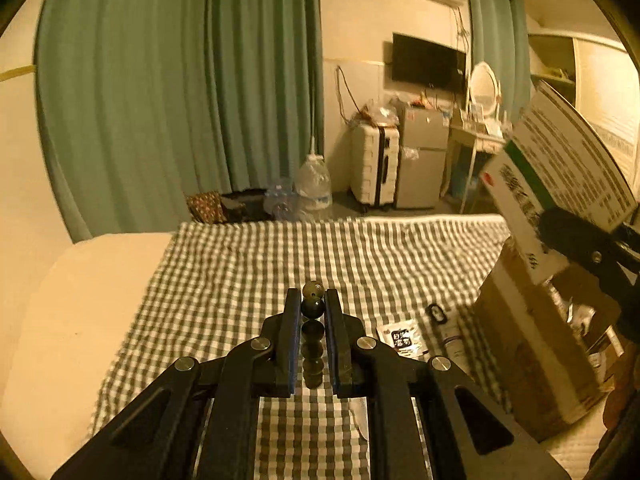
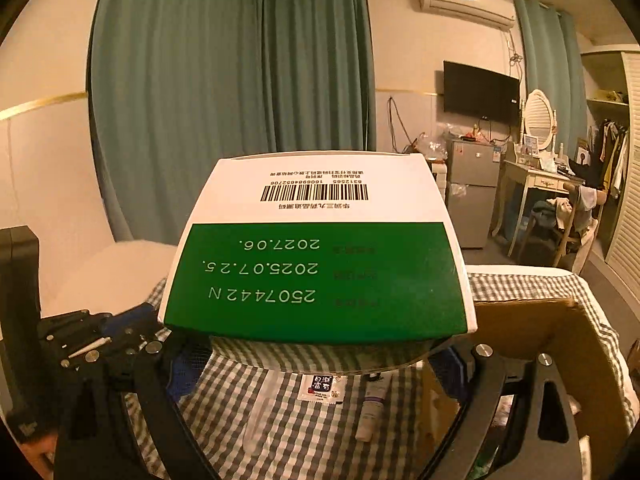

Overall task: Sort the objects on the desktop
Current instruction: 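Carry the bead bracelet and green medicine box over the box with both tools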

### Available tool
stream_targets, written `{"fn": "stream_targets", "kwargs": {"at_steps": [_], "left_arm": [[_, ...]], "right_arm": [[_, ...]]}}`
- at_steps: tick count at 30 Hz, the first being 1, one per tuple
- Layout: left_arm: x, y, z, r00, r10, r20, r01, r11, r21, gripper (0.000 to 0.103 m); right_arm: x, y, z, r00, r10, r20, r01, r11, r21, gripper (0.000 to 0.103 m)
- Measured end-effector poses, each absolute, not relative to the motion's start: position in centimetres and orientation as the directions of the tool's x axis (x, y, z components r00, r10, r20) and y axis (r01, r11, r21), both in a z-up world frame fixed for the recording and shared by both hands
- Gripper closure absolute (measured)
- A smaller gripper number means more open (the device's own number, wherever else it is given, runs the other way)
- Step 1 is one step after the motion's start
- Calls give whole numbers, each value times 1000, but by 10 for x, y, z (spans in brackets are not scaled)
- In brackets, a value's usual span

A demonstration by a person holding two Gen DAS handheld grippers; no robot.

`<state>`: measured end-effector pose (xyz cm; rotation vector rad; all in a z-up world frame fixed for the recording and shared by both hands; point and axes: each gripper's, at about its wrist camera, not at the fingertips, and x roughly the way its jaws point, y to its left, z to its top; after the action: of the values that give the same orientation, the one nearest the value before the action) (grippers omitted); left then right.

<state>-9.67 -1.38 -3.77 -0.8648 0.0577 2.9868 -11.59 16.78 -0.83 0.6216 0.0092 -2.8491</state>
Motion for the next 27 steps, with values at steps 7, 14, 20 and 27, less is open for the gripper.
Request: {"fn": "stream_targets", "kwargs": {"at_steps": [7,14,20,27], "left_arm": [[-51,-17,-6,-879,-16,-477,3,-1000,27,93],[-24,-16,18,-894,7,-448,-6,-1000,-2,92],[-11,13,31,-902,11,-432,-30,-999,38,92],[-3,57,49,-912,61,-406,-96,-993,67,92]], "right_arm": [[-71,184,22,-902,-233,-363,235,-971,40,11],[-29,199,42,-920,-225,-323,235,-972,6,10],[-12,228,56,-930,-226,-291,224,-974,39,10],[-1,263,65,-945,-195,-261,195,-980,28,10]]}}
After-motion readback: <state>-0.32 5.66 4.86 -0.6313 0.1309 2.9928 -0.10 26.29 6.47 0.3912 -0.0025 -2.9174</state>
